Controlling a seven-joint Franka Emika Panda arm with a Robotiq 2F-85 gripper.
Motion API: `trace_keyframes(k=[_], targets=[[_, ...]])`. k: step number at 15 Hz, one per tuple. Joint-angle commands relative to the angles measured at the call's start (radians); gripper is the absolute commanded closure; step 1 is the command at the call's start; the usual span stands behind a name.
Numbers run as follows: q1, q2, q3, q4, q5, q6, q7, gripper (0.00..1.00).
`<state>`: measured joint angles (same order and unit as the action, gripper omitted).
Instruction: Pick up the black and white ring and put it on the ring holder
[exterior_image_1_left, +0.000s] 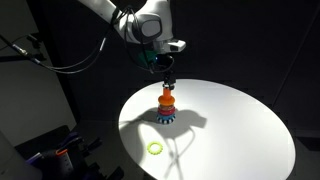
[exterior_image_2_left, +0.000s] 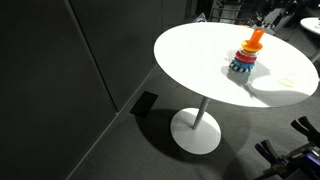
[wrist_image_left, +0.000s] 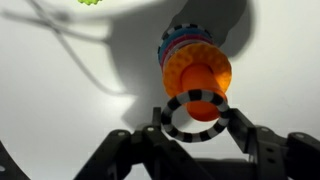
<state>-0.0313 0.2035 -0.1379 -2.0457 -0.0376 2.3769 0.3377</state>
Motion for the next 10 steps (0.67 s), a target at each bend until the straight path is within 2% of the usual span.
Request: trace_keyframes(k=[1,6,10], targets=[[0.004,0.043,0.003,0.068,-0.023,-0.044,0.036,0.56],[0.008,0.047,0.009,0.075,-0.016,-0.083,0.018,0.56],[0.015,0.052,0.017,0.064,-0.017,-0.065,0.021,0.56]])
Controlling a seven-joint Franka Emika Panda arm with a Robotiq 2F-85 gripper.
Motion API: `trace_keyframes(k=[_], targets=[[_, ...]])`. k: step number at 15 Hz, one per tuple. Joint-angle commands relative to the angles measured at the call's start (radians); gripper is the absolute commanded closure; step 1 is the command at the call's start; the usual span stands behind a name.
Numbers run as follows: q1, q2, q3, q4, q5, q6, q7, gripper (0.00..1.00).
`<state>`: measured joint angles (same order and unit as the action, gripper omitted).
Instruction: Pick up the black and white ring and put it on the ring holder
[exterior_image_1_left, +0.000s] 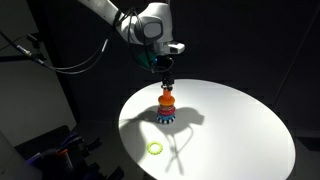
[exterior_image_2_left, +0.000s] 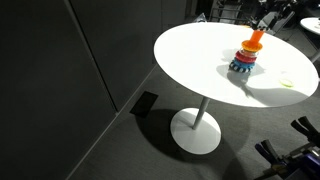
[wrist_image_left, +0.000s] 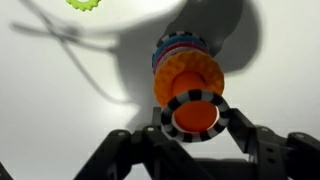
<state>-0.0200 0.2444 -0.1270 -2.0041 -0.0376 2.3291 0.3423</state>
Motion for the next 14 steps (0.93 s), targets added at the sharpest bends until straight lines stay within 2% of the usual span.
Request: trace_keyframes(k=[1,14], targets=[[0.005,0.013,0.008,0.022,-0.016,-0.015,0.015,0.56],[0.01,0.029,0.005,0.035,-0.024,-0.01,0.024,0.56]])
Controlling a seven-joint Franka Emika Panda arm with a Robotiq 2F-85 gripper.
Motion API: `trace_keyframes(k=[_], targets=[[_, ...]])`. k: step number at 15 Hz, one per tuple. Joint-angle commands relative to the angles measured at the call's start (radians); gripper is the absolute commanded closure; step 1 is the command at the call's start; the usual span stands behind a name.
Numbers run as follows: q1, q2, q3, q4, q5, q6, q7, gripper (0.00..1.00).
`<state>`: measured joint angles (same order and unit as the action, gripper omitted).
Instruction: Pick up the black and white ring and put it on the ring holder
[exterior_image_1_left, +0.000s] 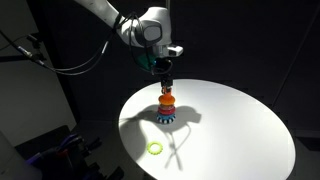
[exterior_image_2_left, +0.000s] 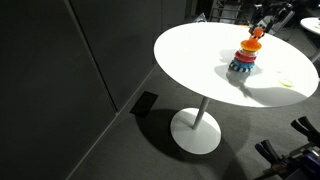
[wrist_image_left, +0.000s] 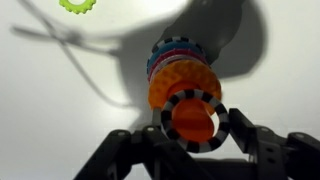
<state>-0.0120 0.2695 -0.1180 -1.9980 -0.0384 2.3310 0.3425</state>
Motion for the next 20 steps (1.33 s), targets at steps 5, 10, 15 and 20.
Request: trace_keyframes(k=[5,10,15,20], targets=[[-0.002,0.007,-0.009,0.053,-0.02,-0.026,0.024,0.56],[-0.008,0.019,-0.013,0.075,-0.011,-0.05,0.014,0.56],[-0.022,0.031,-0.007,0.075,0.015,-0.078,-0.01,0.56],[-0.026,0.034,-0.002,0.064,0.038,-0.104,-0.023,0.56]])
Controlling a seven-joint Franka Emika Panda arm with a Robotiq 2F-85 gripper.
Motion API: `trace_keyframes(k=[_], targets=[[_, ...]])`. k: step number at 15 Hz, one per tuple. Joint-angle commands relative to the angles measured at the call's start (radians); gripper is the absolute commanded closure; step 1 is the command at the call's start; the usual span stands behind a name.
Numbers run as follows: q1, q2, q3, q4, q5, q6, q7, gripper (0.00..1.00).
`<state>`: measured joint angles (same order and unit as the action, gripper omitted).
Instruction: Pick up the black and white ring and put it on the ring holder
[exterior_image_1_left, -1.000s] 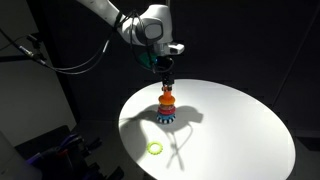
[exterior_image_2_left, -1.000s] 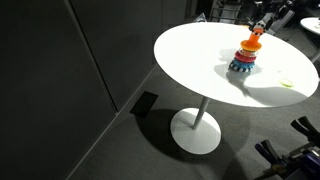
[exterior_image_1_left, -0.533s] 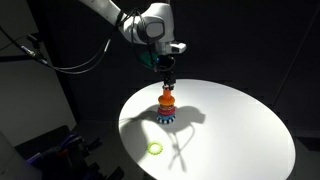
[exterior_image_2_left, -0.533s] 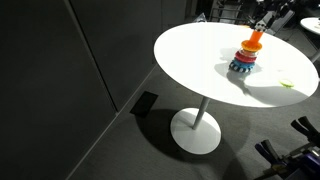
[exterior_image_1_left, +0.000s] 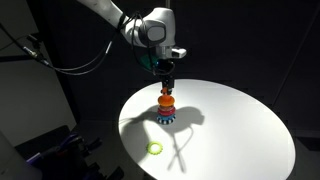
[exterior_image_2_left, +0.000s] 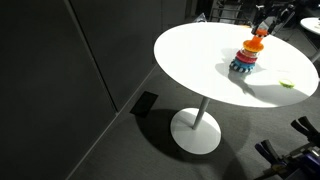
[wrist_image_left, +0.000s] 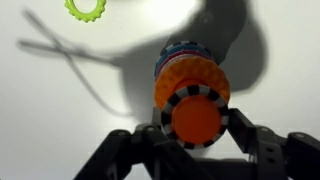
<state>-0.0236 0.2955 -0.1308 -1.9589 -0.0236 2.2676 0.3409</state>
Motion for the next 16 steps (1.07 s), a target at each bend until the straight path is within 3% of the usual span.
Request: trace_keyframes(k=[1,3,4,6,16], targets=[[-0.014,0.005,0.01,0.022,0.02,-0.044,-0.022,0.56],[-0.014,0.004,0.012,0.021,0.026,-0.053,-0.022,0.06],[-0.016,0.003,0.013,0.021,0.031,-0.061,-0.028,0.07],[-0.018,-0.004,0.016,0.016,0.04,-0.076,-0.042,0.0],[-0.021,-0.112,0.029,-0.055,0.02,-0.265,-0.224,0.0]])
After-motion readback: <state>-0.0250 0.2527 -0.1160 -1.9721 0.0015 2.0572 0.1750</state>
